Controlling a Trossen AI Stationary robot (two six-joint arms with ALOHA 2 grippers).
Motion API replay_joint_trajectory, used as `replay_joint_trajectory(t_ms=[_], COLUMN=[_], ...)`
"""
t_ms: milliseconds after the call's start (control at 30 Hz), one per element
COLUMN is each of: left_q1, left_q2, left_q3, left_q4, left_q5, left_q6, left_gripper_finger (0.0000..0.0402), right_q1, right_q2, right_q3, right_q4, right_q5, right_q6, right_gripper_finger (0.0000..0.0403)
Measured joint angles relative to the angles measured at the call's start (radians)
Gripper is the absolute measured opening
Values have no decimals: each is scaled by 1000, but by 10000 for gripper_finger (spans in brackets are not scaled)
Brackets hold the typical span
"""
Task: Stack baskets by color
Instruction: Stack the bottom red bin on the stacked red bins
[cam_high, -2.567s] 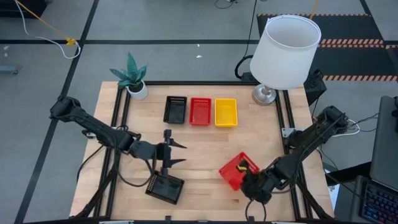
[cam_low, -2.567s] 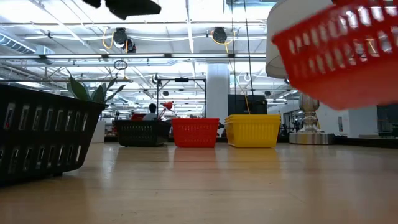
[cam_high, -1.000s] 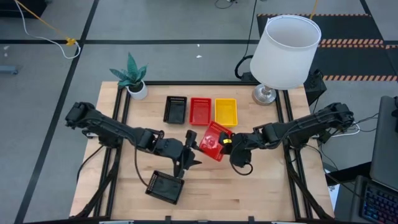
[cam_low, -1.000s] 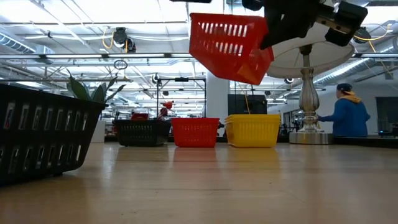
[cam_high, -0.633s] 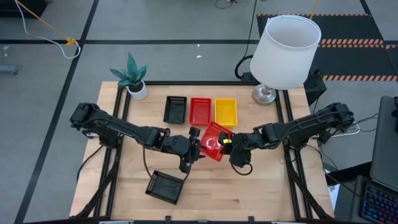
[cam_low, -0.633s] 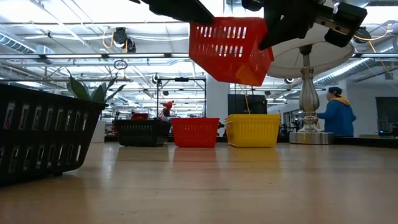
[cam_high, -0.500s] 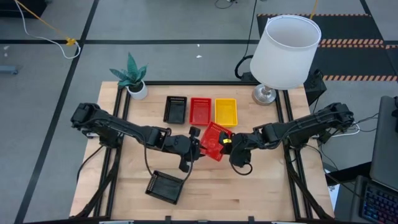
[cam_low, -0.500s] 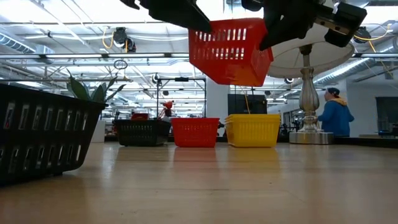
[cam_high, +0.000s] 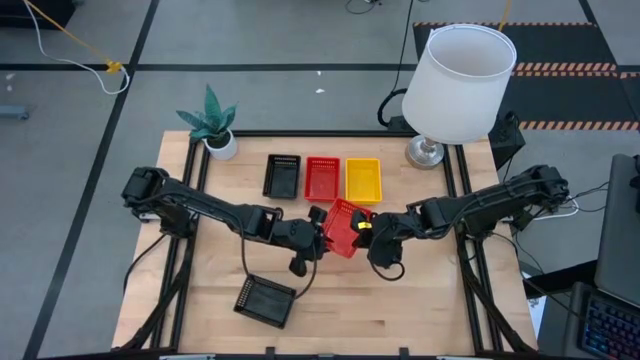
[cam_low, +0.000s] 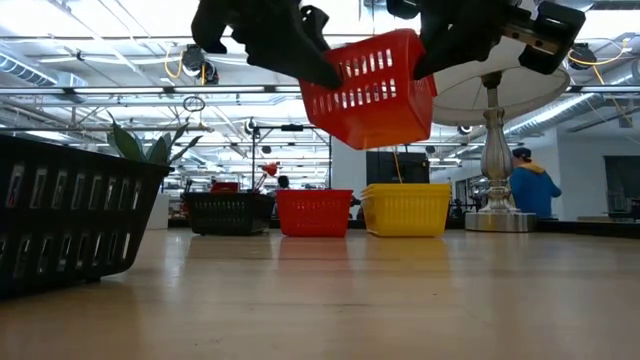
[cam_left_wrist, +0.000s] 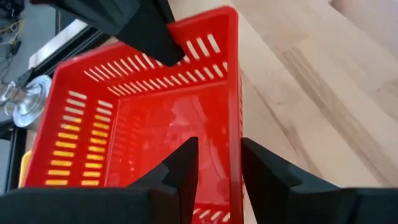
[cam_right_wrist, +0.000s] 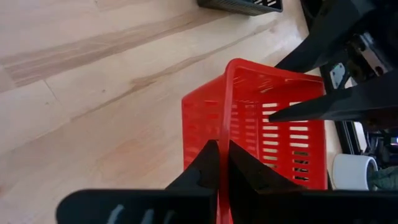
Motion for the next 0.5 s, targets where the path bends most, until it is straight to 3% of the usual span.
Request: replay_joint_trajectory(t_ms=[200, 433, 500], left_q1=[1, 3, 3], left_q2=[0, 2, 3], left_q3=[0, -2, -2], left_q4=[18, 13, 14], left_q5=[2, -6, -22], left_q6=[38, 87, 91], left_gripper_finger=[108, 16, 8], right_q1=[0, 0, 0], right_q2=[0, -2, -2], right_q3=[0, 2, 3], right_q4=[8, 46, 62], right_q5=[2, 5, 6], right_q6=[9, 108, 155], right_gripper_finger=[10, 60, 77])
